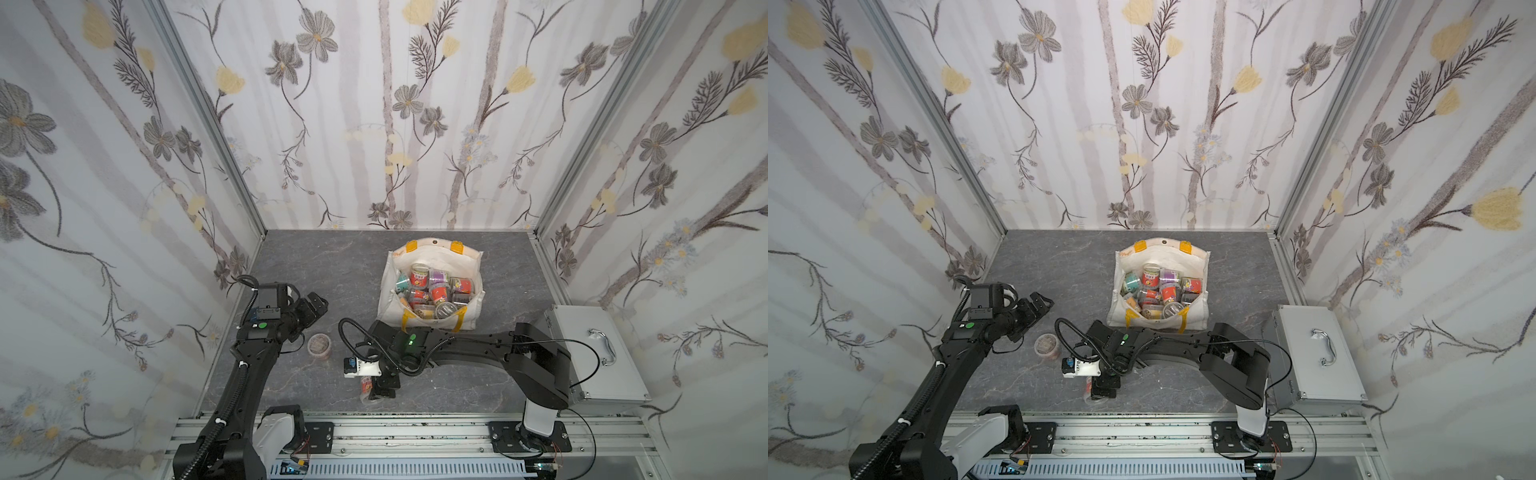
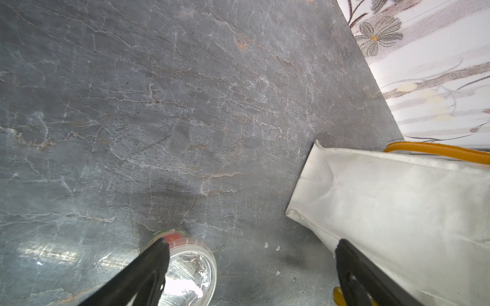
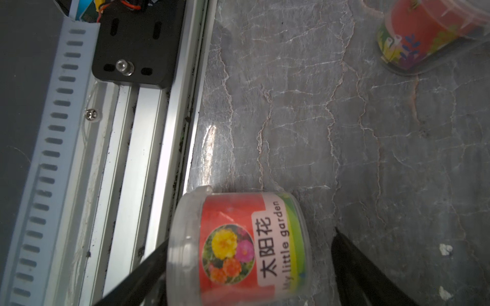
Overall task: Take out the seed jars from the canvas bag
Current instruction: Adjust the seed jar at the center of the board.
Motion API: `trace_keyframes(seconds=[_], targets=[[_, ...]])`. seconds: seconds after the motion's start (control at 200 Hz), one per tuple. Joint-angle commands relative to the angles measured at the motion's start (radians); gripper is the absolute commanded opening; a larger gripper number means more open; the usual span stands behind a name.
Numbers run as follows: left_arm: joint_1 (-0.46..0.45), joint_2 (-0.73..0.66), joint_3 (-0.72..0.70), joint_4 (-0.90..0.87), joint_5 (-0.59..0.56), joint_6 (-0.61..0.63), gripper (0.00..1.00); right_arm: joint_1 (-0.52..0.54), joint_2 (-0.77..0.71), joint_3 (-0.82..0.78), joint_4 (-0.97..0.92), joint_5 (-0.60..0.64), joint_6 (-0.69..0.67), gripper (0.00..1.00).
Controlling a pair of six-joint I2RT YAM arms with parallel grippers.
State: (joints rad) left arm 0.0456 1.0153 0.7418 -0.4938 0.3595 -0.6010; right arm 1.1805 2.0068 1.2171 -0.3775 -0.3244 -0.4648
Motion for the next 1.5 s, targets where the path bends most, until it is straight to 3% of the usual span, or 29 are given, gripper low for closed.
trace_keyframes(seconds=[0.0,0.15,0.245,0.4,0.654,0.994,1.189,1.414,1.424,1.434,1.444,1.499], targets=[[0.002,-0.002,0.011,-0.002,-0.007,0.01,1.0,-0.008,0.013,0.016,0.019,-0.037,-0.036,0.71],[0.001,-0.004,0.013,-0.009,-0.01,0.015,1.0,-0.027,0.03,0.048,-0.035,-0.089,-0.054,0.58],[0.002,-0.004,0.016,-0.011,-0.009,0.015,1.0,-0.04,0.028,0.059,-0.068,-0.14,-0.054,0.58],[0.001,0.001,0.025,-0.013,0.008,0.02,1.0,-0.077,0.049,0.123,-0.232,-0.326,-0.126,0.61],[0.003,0.042,0.034,0.009,0.043,0.003,1.0,-0.139,0.254,0.286,-0.535,-0.547,-0.315,0.59],[0.005,0.124,0.062,0.037,0.07,0.004,1.0,-0.188,0.331,0.361,-0.558,-0.512,-0.281,0.67],[0.006,0.146,0.084,0.033,0.075,0.011,1.0,-0.186,0.3,0.417,-0.51,-0.437,-0.219,0.77],[0.008,0.139,0.084,0.037,0.077,0.012,1.0,-0.184,0.248,0.44,-0.471,-0.351,-0.185,0.78],[0.008,0.138,0.085,0.037,0.076,0.012,1.0,-0.182,0.243,0.441,-0.471,-0.349,-0.184,0.79],[0.008,0.136,0.085,0.038,0.077,0.012,1.0,-0.182,0.24,0.442,-0.47,-0.347,-0.181,0.93],[0.008,0.135,0.085,0.037,0.077,0.012,1.0,-0.181,0.235,0.443,-0.467,-0.343,-0.177,0.98],[0.008,0.128,0.086,0.04,0.08,0.013,1.0,-0.174,0.202,0.451,-0.464,-0.322,-0.165,1.0]])
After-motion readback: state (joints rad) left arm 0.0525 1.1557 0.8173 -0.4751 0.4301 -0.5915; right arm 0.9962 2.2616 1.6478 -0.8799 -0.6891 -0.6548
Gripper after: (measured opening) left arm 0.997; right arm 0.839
